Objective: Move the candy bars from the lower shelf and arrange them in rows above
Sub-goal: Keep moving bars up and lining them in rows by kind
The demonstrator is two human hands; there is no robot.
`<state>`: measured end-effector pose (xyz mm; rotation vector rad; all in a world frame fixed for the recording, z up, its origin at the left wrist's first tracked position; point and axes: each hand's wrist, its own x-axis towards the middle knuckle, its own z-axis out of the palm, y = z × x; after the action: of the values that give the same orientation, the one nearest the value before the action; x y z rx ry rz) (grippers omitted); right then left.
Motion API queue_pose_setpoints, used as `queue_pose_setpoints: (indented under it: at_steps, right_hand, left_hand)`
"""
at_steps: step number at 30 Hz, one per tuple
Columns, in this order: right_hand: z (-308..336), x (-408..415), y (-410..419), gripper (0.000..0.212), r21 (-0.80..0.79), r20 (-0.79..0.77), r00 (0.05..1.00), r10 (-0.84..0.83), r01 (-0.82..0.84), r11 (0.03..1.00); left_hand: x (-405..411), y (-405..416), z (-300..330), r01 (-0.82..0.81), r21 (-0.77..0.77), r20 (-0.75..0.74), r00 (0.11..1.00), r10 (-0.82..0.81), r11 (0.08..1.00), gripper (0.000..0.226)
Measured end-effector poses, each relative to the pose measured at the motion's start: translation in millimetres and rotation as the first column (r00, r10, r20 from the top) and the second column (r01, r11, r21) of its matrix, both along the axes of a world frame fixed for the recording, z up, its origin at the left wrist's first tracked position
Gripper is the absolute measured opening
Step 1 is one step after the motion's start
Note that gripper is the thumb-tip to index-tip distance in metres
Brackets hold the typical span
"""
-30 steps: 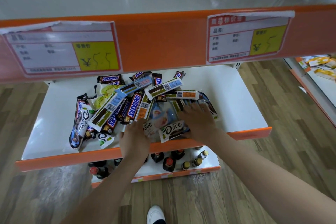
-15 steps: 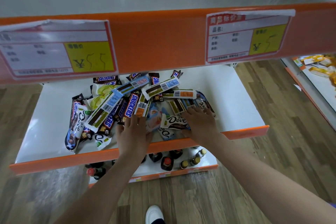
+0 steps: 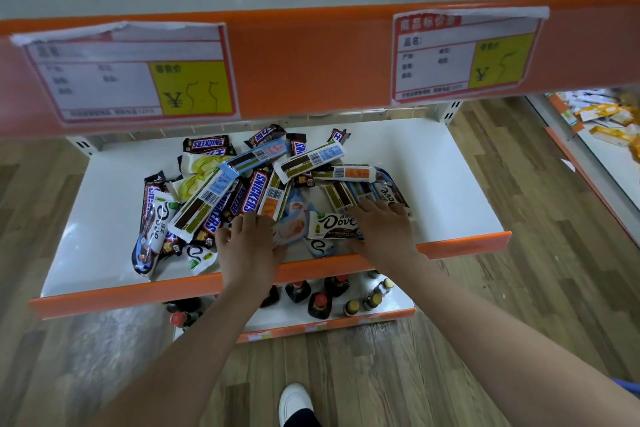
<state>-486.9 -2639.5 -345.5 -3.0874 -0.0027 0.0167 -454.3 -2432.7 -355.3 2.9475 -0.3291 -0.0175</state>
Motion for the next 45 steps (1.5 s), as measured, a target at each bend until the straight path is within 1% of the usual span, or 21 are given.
queue_pose_setpoints:
  at_steps: [5,7,10,13,17,20,24,28,31,35,38,41,45]
  right_hand:
    - [9.4,-7.3,1.1,0.052,-0.048,0.102,0.994,0.046,-0.041,0.998]
    - [12.3,-11.5,2.0,0.052,-0.057,0.078,0.996,0.046,-0.041,0.998]
    - [13.5,-17.3,5.6,0.047,-0.064,0.012,1.000,0.021,-0.020,0.998]
    - [19.6,-25.4,10.4,0.047,-0.094,0.008,1.000,0.019,-0.018,0.995]
    - [28.8,-37.5,15.5,0.048,-0.143,-0.053,0.998,0.025,-0.032,0.989]
    - [38.4,-49.7,21.2,0.051,-0.165,-0.066,0.998,0.021,-0.031,0.986]
    - [50.2,-67.6,30.3,0.048,-0.151,-0.028,0.999,0.024,-0.028,0.988]
    - [62.0,-85.9,41.8,0.047,-0.136,-0.050,0.998,0.026,-0.032,0.990]
    - [73.5,-100.4,49.5,0.046,-0.136,-0.028,0.999,0.034,-0.037,0.990]
    - [93.1,-121.3,53.7,0.046,-0.135,-0.035,0.998,0.050,-0.055,0.989]
    - [112.0,-135.7,54.3,0.046,-0.132,-0.029,0.997,0.065,-0.068,0.989]
    - [135.6,-146.2,55.4,0.047,-0.153,-0.036,0.997,0.061,-0.066,0.986]
    - [170.0,-153.4,56.0,0.044,-0.160,-0.020,0.998,0.057,-0.060,0.985]
  left_hand:
    - [-7.9,11.1,3.5,-0.011,0.013,0.004,1.000,0.011,1.000,0.036]
    - [-10.9,14.4,4.2,-0.018,0.030,-0.002,1.000,0.018,0.999,0.036]
    - [-18.6,18.4,5.4,0.000,0.001,0.004,1.000,0.000,1.000,0.034]
    - [-28.3,20.6,10.3,0.017,-0.032,0.023,1.000,-0.016,0.999,0.033]
    - [-41.8,25.3,20.4,0.017,0.007,0.018,1.000,-0.017,1.000,0.036]
    - [-52.9,31.2,27.5,0.007,0.028,0.014,1.000,-0.007,1.000,0.038]
    - [-67.2,41.8,39.1,0.010,0.031,0.022,1.000,-0.011,0.999,0.042]
    - [-88.2,50.0,55.0,0.023,0.066,0.038,0.999,-0.025,0.998,0.044]
    - [-103.9,57.6,68.0,0.034,0.084,0.046,0.998,-0.038,0.996,0.043]
    - [-120.0,71.1,87.7,0.072,0.074,0.080,0.994,-0.078,0.995,0.044]
    - [-129.0,80.4,106.1,0.144,0.107,0.141,0.977,-0.158,0.984,0.046]
    - [-134.3,86.2,129.9,0.163,0.141,0.187,0.964,-0.188,0.977,0.050]
    - [-137.2,88.2,162.8,0.178,0.096,0.223,0.955,-0.196,0.979,0.049]
